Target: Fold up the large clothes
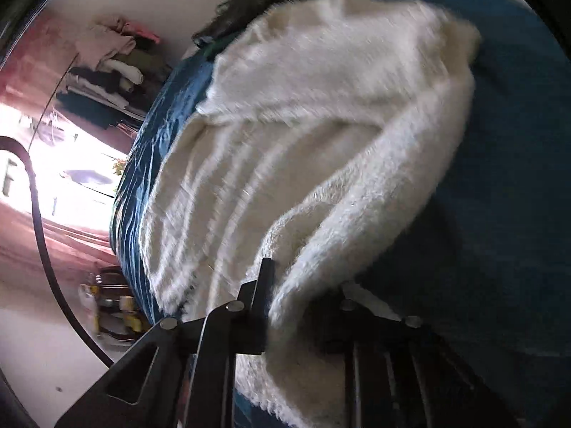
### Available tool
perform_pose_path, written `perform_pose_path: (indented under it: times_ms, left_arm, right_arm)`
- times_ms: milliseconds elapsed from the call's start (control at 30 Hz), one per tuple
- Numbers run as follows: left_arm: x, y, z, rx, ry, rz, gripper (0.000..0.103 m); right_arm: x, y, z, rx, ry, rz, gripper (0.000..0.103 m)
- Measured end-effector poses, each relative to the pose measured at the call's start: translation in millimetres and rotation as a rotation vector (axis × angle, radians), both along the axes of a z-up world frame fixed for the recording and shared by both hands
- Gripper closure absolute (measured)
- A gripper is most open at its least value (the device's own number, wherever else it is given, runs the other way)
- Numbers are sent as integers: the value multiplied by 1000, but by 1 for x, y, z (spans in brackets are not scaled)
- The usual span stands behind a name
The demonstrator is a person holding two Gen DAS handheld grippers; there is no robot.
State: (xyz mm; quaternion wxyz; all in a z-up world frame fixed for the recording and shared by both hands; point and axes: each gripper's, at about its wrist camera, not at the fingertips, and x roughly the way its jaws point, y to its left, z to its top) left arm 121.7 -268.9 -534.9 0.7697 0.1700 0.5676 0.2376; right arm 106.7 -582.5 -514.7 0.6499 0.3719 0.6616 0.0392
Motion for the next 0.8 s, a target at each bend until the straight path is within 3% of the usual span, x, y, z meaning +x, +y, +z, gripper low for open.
perform_pose_path:
  times_ms: [100, 167, 267, 333, 367, 433, 500, 633, 800]
  left_arm:
    - [8, 12, 15, -26, -33, 2, 92]
    - [11, 18, 23, -37, -48, -8, 92]
    - [15, 25, 26, -50, -55, -21, 92]
    - [15, 28, 24, -64, -52, -33, 92]
    - [14, 31, 25, -67, -49, -43, 92]
    - [13, 38, 28, -96, -46, -55, 92]
    - [11, 47, 36, -138, -44, -65, 92]
    - [6, 88, 60, -259, -45, -41, 91]
    - [8, 170, 84, -394, -50, 36, 86]
  right_arm:
    - [52, 32, -6, 221, -124, 9, 14]
    - [80, 57, -19, 334, -150, -3, 14]
    - [110, 85, -46, 415, -145, -19, 14]
    - [131, 98, -66, 419, -99, -48, 15]
    - [139, 102, -76, 413, -84, -71, 19]
    - [148, 109, -86, 350, -55, -95, 77]
    - [152, 117, -82, 304, -46, -119, 79]
    - [151, 141, -12, 248, -141, -82, 81]
    - [172, 223, 77, 207, -217, 4, 81]
